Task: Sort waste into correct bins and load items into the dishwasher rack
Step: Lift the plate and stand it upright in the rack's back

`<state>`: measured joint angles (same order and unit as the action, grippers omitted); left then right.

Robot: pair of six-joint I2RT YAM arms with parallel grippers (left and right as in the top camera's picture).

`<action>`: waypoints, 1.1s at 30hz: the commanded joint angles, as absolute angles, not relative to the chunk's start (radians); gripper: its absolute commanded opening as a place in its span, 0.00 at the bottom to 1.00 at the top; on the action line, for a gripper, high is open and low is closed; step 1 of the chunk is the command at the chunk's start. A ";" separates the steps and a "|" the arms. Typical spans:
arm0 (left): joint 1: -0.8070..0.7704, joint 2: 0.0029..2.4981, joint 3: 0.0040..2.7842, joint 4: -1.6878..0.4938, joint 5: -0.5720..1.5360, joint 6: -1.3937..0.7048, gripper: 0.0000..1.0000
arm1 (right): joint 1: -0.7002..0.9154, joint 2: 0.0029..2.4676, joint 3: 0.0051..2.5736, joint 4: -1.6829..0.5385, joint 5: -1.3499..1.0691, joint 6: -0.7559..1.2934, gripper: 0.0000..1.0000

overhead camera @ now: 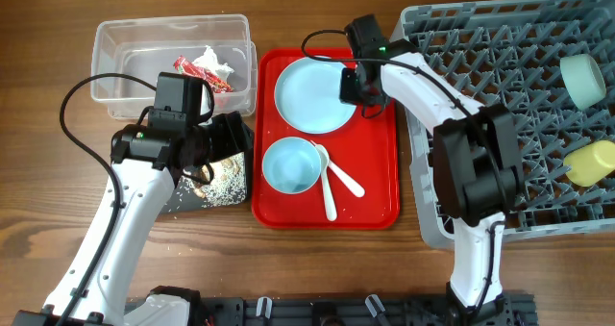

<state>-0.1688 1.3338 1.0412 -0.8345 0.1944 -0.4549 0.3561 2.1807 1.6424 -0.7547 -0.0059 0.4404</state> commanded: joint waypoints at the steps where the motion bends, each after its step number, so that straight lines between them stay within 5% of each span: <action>1: -0.164 1.322 1.055 -0.835 0.182 -0.454 0.81 | 0.305 2.004 1.691 -0.740 0.126 0.368 0.05; 9: -0.164 1.322 1.055 -0.831 0.182 -0.454 0.82 | 0.170 1.726 1.691 -0.564 0.419 -0.093 0.04; 18: -0.164 1.322 1.055 -0.831 0.182 -0.454 0.82 | -0.015 1.742 1.690 -0.324 0.923 -0.589 0.04; 33: -0.164 1.322 1.055 -0.831 0.189 -0.454 0.81 | -0.180 1.882 1.565 -0.290 0.923 -0.495 0.04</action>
